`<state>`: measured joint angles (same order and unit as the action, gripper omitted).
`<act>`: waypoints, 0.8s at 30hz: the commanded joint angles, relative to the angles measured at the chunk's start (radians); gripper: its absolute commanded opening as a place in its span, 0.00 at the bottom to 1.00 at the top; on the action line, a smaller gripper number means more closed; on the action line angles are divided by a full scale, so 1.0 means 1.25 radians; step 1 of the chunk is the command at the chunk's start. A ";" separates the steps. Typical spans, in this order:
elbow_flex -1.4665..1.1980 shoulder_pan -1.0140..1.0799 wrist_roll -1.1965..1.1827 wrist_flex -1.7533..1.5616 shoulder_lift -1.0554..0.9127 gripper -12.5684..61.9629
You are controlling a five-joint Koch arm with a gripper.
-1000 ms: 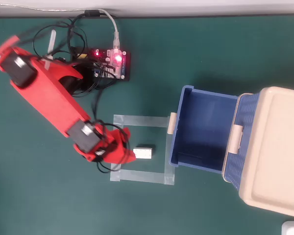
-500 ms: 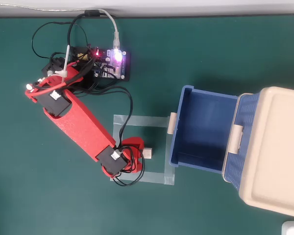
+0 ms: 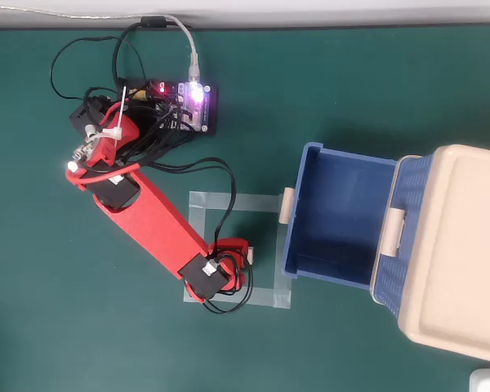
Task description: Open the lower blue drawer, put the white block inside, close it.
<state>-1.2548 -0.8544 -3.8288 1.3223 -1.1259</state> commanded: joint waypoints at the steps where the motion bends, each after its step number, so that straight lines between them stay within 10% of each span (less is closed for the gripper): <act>1: 0.018 -0.001 0.025 0.050 -0.027 0.06; 13: 0.245 -0.027 0.093 0.389 -0.264 0.06; 24: 0.621 -0.398 0.102 0.222 -0.032 0.06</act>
<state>-0.5216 -1.3254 -3.7015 1.6306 -1.1597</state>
